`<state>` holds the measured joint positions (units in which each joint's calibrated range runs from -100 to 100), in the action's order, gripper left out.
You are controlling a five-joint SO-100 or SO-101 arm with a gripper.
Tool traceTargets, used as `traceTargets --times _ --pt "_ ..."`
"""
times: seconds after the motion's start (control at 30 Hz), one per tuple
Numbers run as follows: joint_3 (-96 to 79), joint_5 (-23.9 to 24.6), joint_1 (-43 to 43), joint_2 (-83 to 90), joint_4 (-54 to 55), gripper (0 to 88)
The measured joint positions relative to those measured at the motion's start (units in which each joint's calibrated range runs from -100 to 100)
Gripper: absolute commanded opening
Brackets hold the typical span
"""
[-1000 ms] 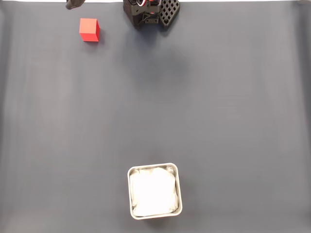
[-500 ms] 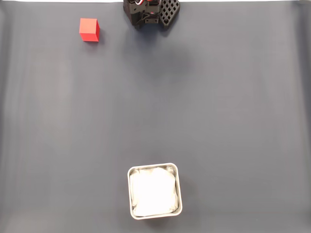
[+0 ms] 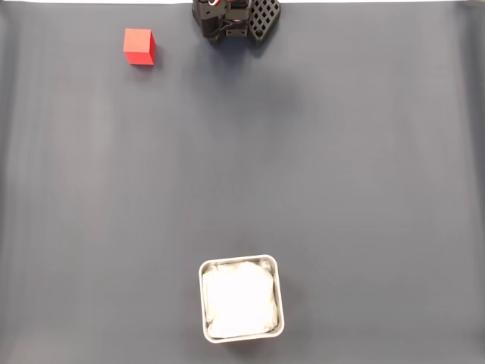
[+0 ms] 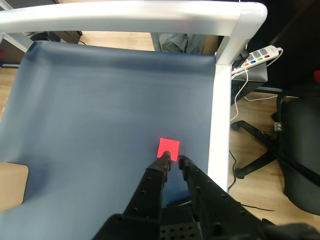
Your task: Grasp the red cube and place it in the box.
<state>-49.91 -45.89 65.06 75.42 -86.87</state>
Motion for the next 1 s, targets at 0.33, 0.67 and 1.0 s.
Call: traceTargets --times 0.33,0.67,1.0 --pt "-4.52 0.00 2.23 0.00 0.00 17.6" --pt "-7.69 0.00 3.56 -0.26 0.48 23.6" --pt "-12.57 -0.20 4.97 -1.04 6.13 27.2"
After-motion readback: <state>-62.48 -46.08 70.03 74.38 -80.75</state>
